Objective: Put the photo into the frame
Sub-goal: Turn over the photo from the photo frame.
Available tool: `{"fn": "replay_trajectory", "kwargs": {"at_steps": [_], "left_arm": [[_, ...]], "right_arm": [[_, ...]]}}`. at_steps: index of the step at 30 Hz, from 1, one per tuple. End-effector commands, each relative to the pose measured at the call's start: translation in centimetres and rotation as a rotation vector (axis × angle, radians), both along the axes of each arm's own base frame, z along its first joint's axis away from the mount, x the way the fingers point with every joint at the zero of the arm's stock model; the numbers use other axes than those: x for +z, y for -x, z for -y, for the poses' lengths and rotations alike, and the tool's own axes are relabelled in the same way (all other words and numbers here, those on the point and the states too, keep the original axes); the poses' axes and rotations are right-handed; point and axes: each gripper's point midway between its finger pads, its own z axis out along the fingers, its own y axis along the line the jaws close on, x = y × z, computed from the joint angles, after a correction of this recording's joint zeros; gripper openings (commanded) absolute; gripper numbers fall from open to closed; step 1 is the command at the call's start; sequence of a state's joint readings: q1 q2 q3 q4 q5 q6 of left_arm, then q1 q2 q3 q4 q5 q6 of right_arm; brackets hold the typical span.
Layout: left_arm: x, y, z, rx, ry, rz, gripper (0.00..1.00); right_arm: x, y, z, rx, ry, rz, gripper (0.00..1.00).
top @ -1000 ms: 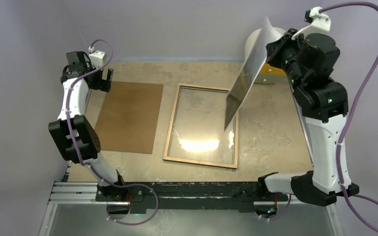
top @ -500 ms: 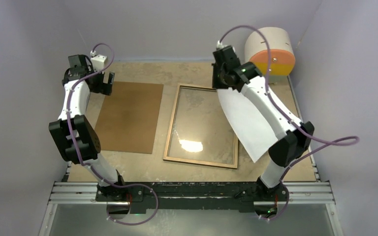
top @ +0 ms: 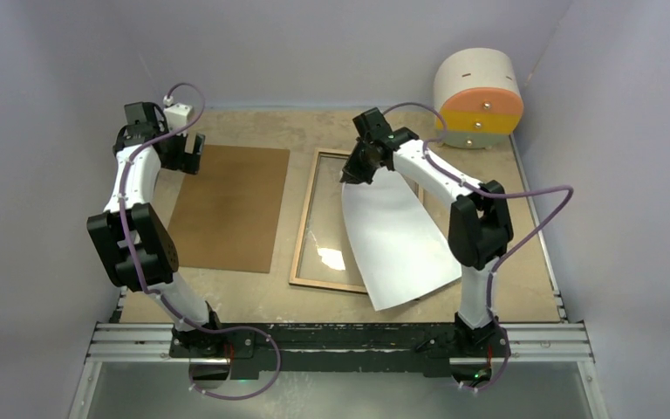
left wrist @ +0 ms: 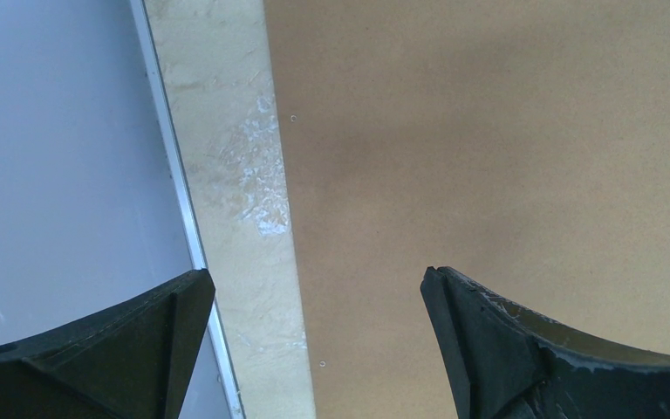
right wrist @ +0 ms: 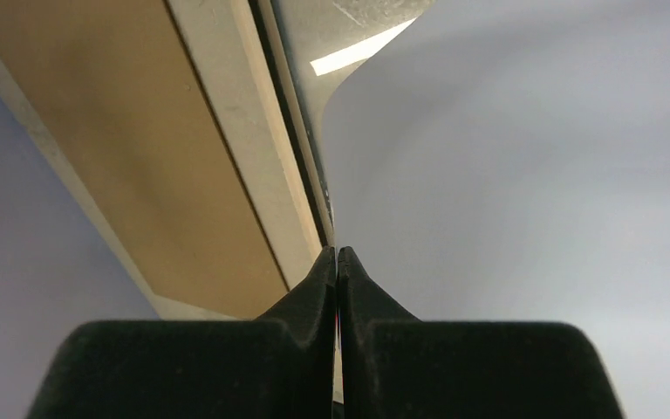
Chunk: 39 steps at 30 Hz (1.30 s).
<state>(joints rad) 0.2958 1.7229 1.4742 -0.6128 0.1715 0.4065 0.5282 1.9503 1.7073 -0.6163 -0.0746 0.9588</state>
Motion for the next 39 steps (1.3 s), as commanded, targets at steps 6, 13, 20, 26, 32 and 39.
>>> {"fn": "replay_trajectory", "kwargs": {"at_steps": [6, 13, 20, 26, 32, 39], "left_arm": [[1.5, -0.4, -0.3, -0.014, -0.044, 0.055, 1.0], [1.0, -0.3, -0.3, -0.015, -0.044, 0.045, 1.0], [0.7, -0.3, -0.5, -0.017, -0.055, 0.038, 1.0], [0.7, -0.4, -0.6, -0.02, -0.061, 0.038, 1.0], [0.3, -0.5, -0.7, -0.02, -0.063, 0.03, 1.0], [0.1, -0.6, -0.7, -0.023, -0.065, 0.031, 1.0]], "right_arm": [[1.7, -3.5, -0.4, -0.399, -0.144, 0.072, 0.0], [1.9, -5.5, 1.1, -0.565, -0.101, 0.161, 0.0], [1.6, -6.8, 2.2, -0.657, -0.068, 0.195, 0.0], [1.6, -7.9, 2.6, -0.716, -0.06, 0.216, 0.0], [0.2, -8.2, 2.4, -0.754, -0.057, 0.19, 0.0], [-1.1, -8.4, 1.4, -0.758, -0.056, 0.166, 0.0]]}}
